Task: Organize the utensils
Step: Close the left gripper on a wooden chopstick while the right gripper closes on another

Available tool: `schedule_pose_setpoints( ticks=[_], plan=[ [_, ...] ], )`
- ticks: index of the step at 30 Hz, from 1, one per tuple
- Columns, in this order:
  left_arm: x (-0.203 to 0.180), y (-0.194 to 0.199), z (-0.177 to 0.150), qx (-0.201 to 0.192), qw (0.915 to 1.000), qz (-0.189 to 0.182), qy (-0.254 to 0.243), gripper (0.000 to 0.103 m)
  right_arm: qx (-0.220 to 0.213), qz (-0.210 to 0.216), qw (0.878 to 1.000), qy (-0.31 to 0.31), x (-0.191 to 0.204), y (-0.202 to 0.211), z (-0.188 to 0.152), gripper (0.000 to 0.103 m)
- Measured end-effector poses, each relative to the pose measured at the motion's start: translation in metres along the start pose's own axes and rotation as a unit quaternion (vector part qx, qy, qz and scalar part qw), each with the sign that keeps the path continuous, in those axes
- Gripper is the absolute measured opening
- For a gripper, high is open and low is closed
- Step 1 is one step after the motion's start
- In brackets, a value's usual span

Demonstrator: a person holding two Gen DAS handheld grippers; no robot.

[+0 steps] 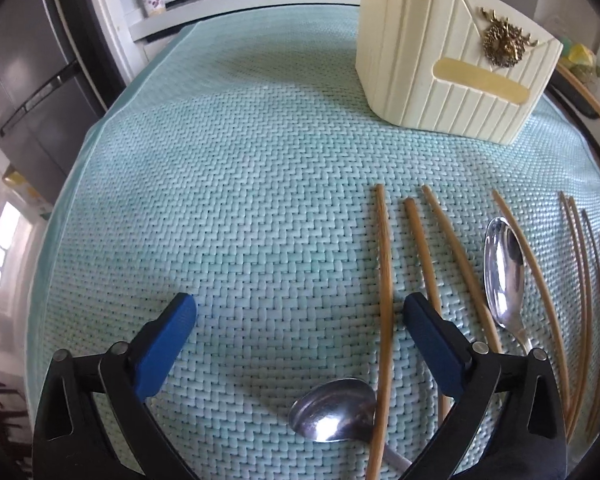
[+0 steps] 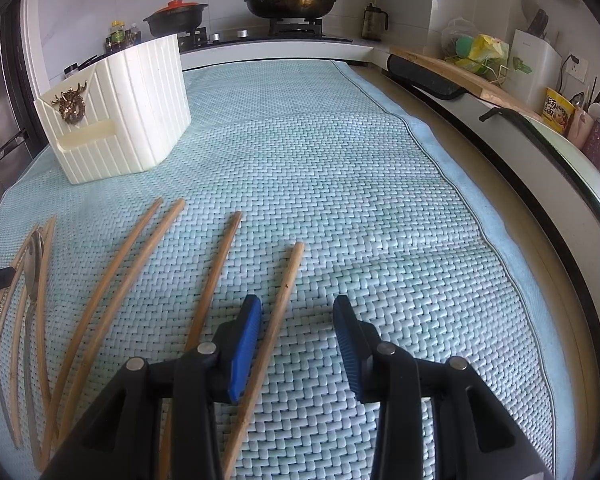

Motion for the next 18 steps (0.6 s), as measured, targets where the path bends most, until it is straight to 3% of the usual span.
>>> schedule_pose_setpoints(
  ticks=[6,13,18],
  plan=[
    [0.000,0.001,0.000,-0.052,0.9986,0.002,0.000,0.103,0.000,0.000,1.000,0.000,0.001,0.000,-0.001,0.038],
    [0.000,0.002,-0.002,-0.057,0.9984,-0.004,-0.004,0.103,0.000,0.001,1.000,-0.001,0.001,0.000,-0.001,0.038],
    [0.007,-0.004,0.015,-0.056,0.9984,-0.005,0.007,0.103,0.000,0.003,1.000,-0.002,0.001,0.000,-0.001,0.038]
  ],
)
Point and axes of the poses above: each gripper's, at about its wrist camera, not at the fingertips, and y roughly against the way its jaws point, x to its left, z to its top, the point moved 6 cm from there along -y, roughly the way its jaws point, and after that the axes turned 14 degrees about x, right-handed, at the moved point
